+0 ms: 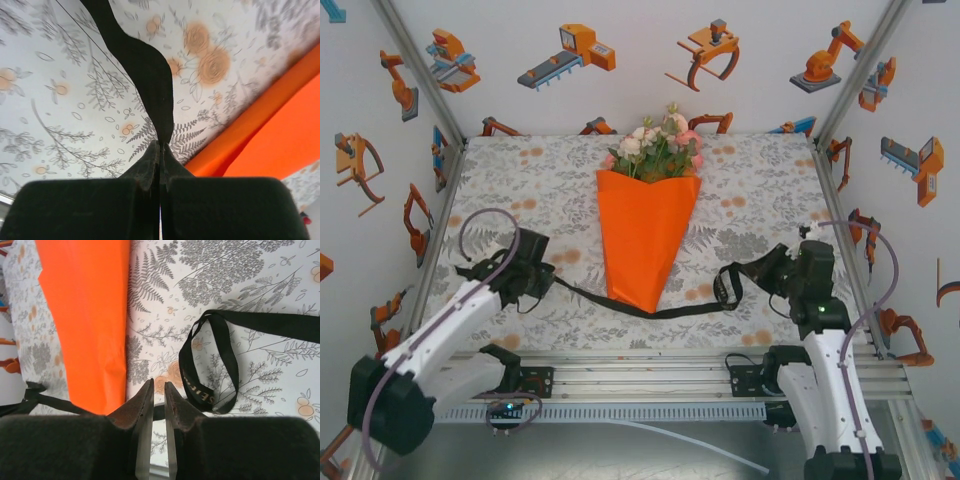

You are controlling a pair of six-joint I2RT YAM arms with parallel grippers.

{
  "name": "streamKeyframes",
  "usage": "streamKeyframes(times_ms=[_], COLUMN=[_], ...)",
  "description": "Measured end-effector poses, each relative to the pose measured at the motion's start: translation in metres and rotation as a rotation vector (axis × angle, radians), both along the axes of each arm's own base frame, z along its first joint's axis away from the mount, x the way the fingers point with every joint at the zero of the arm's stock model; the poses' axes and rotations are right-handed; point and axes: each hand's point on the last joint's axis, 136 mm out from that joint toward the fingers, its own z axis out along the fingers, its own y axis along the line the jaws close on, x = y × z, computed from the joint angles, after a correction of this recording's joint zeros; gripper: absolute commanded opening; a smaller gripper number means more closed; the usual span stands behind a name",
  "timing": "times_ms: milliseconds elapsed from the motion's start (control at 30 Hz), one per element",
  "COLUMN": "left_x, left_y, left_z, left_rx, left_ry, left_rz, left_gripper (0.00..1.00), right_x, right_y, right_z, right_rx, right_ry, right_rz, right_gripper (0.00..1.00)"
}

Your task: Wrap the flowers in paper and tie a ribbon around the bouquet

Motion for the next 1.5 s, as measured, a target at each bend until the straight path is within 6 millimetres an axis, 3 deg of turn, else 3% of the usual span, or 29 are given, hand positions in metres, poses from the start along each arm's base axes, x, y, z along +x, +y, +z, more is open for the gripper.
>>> streamKeyframes(times_ms=[133, 267, 467, 667, 733, 800, 900, 1033, 1367, 1433, 1500], left_x=[-0.016, -0.024, -0.022, -0.016, -0.016, -0.015, -0.014, -0.013, -0.013, -0.012, -0.012], left_y=[0.028, 0.043, 0.051, 0.049, 0.049, 0.05, 0.051, 0.053, 0.055, 0.055, 0.056], left_z=[0.015, 0.007, -0.006, -0.009, -0.009, -0.009, -0.007, -0.006, -0.006, -0.006, -0.007], left_rx=[0.03, 0.07, 0.117, 0.121, 0.125, 0.128, 0.134, 0.142, 0.154, 0.155, 0.156], left_ry=[-0.083, -0.062, 0.007, 0.016, 0.017, 0.015, 0.013, 0.012, 0.02, 0.021, 0.024], left_rz=[0.063, 0.093, 0.095, 0.075, 0.07, 0.067, 0.064, 0.057, 0.042, 0.041, 0.043], left_gripper=[0.0, 0.0, 0.0, 0.0, 0.0, 0.0, 0.0, 0.0, 0.0, 0.0, 0.0], right_x=[-0.012, -0.021, -0.024, -0.03, -0.025, -0.014, -0.001, 0.015, 0.061, 0.067, 0.071], right_y=[0.002, 0.002, 0.009, 0.044, 0.045, 0.034, 0.018, 0.009, 0.015, 0.018, 0.019], right_z=[-0.007, -0.031, -0.053, -0.078, -0.082, -0.083, -0.085, -0.088, -0.101, -0.107, -0.113], right_rx=[0.005, 0.01, -0.001, -0.199, -0.297, -0.39, -0.485, -0.52, -0.447, -0.435, -0.434], right_ry=[-0.002, 0.061, 0.156, 0.263, 0.283, 0.294, 0.301, 0.315, 0.351, 0.374, 0.399], right_rz=[0.008, 0.005, 0.033, 0.191, 0.193, 0.145, 0.071, 0.016, -0.074, -0.09, -0.098], right_gripper=[0.21, 0.32, 0.41, 0.43, 0.47, 0.56, 0.59, 0.6, 0.63, 0.57, 0.4])
